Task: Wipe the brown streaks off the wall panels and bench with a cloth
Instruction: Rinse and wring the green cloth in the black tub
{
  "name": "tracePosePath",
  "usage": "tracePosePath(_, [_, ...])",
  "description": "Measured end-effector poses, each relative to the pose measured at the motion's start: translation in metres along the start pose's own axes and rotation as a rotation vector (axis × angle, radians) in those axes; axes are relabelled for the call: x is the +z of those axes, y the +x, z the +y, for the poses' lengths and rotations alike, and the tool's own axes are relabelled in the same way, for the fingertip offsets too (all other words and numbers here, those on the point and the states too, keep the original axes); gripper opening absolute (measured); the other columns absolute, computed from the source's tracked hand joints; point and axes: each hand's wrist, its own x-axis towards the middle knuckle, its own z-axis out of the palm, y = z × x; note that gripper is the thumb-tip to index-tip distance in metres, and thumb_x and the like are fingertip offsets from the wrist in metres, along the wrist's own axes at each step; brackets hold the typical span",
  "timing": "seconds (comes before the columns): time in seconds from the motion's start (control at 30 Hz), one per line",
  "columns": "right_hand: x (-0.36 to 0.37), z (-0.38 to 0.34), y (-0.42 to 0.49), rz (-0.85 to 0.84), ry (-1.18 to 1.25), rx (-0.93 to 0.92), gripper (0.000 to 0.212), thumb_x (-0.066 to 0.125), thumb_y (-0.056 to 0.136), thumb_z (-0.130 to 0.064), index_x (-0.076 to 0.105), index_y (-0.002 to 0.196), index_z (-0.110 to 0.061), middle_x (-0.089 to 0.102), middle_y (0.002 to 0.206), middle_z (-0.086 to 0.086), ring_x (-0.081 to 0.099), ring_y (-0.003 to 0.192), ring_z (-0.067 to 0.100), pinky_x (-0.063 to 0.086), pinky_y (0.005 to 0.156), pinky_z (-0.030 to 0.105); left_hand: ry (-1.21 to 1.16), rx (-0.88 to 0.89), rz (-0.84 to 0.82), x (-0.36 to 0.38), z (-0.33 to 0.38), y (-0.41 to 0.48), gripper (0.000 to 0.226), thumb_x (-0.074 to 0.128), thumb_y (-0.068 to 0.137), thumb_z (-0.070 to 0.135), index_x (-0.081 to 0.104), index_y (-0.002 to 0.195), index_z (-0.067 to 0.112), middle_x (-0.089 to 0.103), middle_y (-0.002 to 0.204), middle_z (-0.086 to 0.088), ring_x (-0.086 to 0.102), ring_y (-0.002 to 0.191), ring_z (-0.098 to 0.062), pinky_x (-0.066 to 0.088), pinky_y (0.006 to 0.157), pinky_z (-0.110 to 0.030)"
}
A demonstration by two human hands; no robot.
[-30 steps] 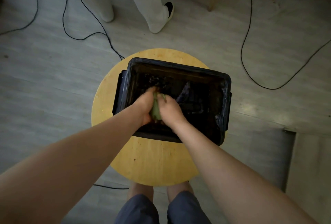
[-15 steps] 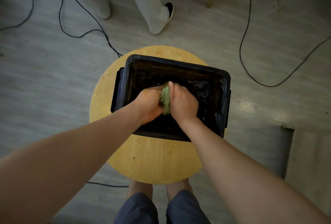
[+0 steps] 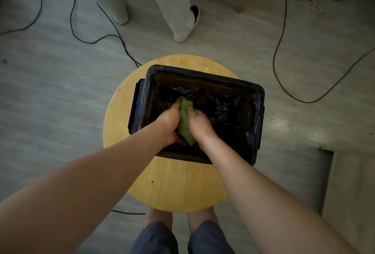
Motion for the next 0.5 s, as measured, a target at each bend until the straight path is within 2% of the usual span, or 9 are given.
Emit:
tracePosePath(0.07, [-0.001,-0.003,-0.019,0.018,0.02,-0.157,0.037,0.044,0.107,-0.044,0.068,0.1,-0.016,0.07,0.095,0.007,0.068,0.089,0.021,0.058,0.084,0.044,-0.075,-0.016,-0.012,-0.001,0.0,0.004,0.048,0.048,0.104,0.055,0.068,0.125,0.017,0.076,0.104,-0.014,0.07,0.1,-0.032,0.057,0.08,-0.044])
tracePosePath(0.13, [-0.005,-0.005,-0.041,0.03,0.05,-0.338,0.031,0.049,0.107,-0.038,0.063,0.087,-0.018,0.064,0.081,-0.002,0.062,0.074,0.007,0.053,0.068,0.032,-0.115,-0.022,-0.038,-0.001,0.001,0.004,0.043,0.051,0.104,0.05,0.071,0.109,0.012,0.076,0.081,-0.011,0.071,0.087,-0.028,0.055,0.071,-0.035])
tracePosePath(0.23, [-0.008,-0.005,-0.059,0.026,0.009,-0.526,0.036,0.049,0.108,-0.03,0.05,0.074,-0.02,0.05,0.067,-0.008,0.05,0.063,0.007,0.04,0.058,0.028,-0.097,0.018,-0.084,0.0,0.003,0.004,0.035,0.038,0.111,0.033,0.055,0.086,0.016,0.062,0.068,-0.002,0.06,0.071,-0.013,0.049,0.065,-0.027])
tracePosePath(0.27, [-0.008,-0.003,-0.056,0.028,-0.012,-0.529,0.036,0.048,0.107,-0.031,0.05,0.074,-0.018,0.049,0.067,-0.007,0.05,0.064,0.009,0.04,0.059,0.031,-0.017,0.061,-0.098,0.001,0.003,0.005,0.033,0.033,0.113,0.027,0.052,0.088,0.017,0.058,0.073,0.002,0.058,0.069,-0.007,0.048,0.065,-0.023])
tracePosePath(0.33, [-0.012,0.002,-0.041,0.069,-0.041,-0.47,0.034,0.048,0.104,-0.039,0.057,0.079,-0.018,0.054,0.079,-0.006,0.056,0.077,0.014,0.048,0.068,0.038,0.24,0.239,-0.068,0.002,0.005,0.003,0.025,0.033,0.114,0.025,0.056,0.111,0.015,0.058,0.089,0.004,0.06,0.077,-0.004,0.049,0.071,-0.023])
tracePosePath(0.37, [-0.017,0.004,-0.032,0.126,-0.069,-0.43,0.033,0.048,0.101,-0.044,0.063,0.083,-0.019,0.057,0.09,-0.005,0.059,0.088,0.017,0.051,0.078,0.041,0.363,0.307,-0.039,0.002,0.009,0.004,0.027,0.037,0.112,0.031,0.057,0.124,0.018,0.061,0.097,0.003,0.061,0.084,-0.008,0.049,0.075,-0.026])
tracePosePath(0.43, [-0.033,0.005,-0.018,0.259,-0.083,-0.37,0.031,0.053,0.094,-0.042,0.071,0.085,-0.018,0.059,0.106,-0.002,0.058,0.103,0.019,0.051,0.091,0.04,0.606,0.444,0.039,-0.002,0.017,0.005,0.033,0.044,0.108,0.046,0.056,0.132,0.027,0.065,0.105,0.002,0.061,0.09,-0.01,0.047,0.072,-0.025])
tracePosePath(0.47, [-0.042,0.006,-0.014,0.306,-0.056,-0.358,0.029,0.056,0.093,-0.035,0.07,0.078,-0.015,0.06,0.102,-0.002,0.059,0.098,0.016,0.05,0.086,0.036,0.717,0.498,0.054,-0.004,0.022,0.002,0.037,0.049,0.105,0.051,0.055,0.134,0.029,0.065,0.106,0.002,0.06,0.09,-0.009,0.047,0.07,-0.024])
tracePosePath(0.5, [-0.05,0.005,-0.012,0.335,-0.01,-0.344,0.031,0.057,0.094,-0.028,0.065,0.069,-0.012,0.06,0.089,-0.002,0.058,0.083,0.012,0.049,0.074,0.032,0.791,0.525,0.058,-0.009,0.025,0.001,0.046,0.055,0.1,0.056,0.051,0.137,0.03,0.064,0.109,0.002,0.061,0.091,-0.011,0.048,0.07,-0.024])
